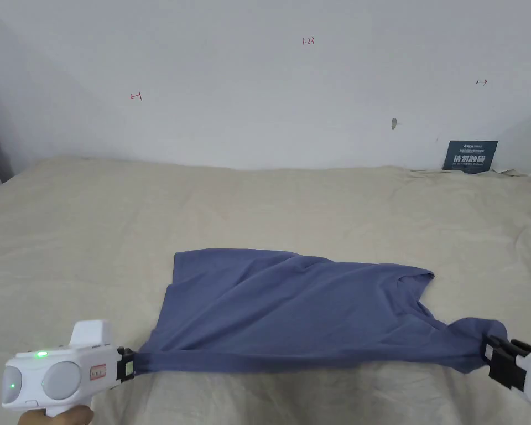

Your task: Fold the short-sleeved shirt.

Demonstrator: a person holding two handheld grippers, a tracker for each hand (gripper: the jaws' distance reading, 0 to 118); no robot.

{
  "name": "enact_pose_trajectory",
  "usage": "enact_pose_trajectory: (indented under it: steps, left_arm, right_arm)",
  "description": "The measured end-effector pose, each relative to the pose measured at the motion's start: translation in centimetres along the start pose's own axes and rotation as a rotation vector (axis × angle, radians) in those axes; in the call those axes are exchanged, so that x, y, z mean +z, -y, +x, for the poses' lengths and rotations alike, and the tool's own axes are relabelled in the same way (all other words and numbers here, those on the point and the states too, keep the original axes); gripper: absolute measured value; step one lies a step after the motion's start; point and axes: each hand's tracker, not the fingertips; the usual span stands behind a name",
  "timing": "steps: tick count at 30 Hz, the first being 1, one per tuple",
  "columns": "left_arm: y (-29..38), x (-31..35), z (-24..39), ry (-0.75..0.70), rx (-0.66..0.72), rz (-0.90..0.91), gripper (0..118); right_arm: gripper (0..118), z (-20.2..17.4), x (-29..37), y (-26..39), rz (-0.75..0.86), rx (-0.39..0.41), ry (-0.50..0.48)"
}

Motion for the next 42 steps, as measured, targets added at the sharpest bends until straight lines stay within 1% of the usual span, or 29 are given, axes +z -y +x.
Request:
enact_pose_trajectory:
  steps: [10,18,22,26,29,32,34,37,39,40,41,42]
  left_arm:
    - [5.8,3.3,-0.1,-0.020,-0.087,-0.050,0]
    - [9.0,5.9,-1.8,-0.015,-0.069,-0.091,0]
    - [10.4,5.9,-1.6,-0.018,-0.062,-0.116,0]
    - [11.8,4.7,-1.6,-0.029,-0.066,-0.152,0]
    - [12.5,3.9,-1.7,-0.039,-0.064,-0.174,0]
    - [12.9,3.1,-1.6,-0.044,-0.054,-0.192,0]
    - [13.1,3.0,-1.3,-0.054,-0.065,-0.198,0]
    - [13.2,3.0,-1.1,-0.063,-0.069,-0.199,0]
    - [13.0,3.0,-1.2,-0.064,-0.058,-0.201,4]
    - [12.9,3.1,-1.2,-0.064,-0.052,-0.201,9]
    - [12.7,3.5,-1.1,-0.057,-0.039,-0.197,16]
    - [12.5,3.7,-1.0,-0.052,-0.029,-0.197,32]
  right_arm:
    - [0,1.1,5.5,5.7,-0.068,-0.029,-0.009]
    - [0,2.2,8.9,9.0,-0.133,-0.039,-0.009]
    - [0,2.4,8.8,10.6,-0.183,-0.035,0.007]
    - [0,2.8,7.8,12.2,-0.234,-0.067,0.029]
    - [0,2.9,6.9,13.1,-0.277,-0.070,0.049]
    - [0,3.0,5.5,14.0,-0.356,-0.072,0.085]
    - [0,3.2,4.7,14.4,-0.384,-0.091,0.090]
    - [0,3.4,3.6,14.9,-0.444,-0.094,0.105]
    - [1,3.3,3.4,15.1,-0.453,-0.098,0.108]
    - [1,3.2,3.4,15.0,-0.456,-0.099,0.110]
    - [2,3.1,3.5,15.0,-0.451,-0.098,0.108]
    - [4,3.0,3.6,14.7,-0.448,-0.095,0.105]
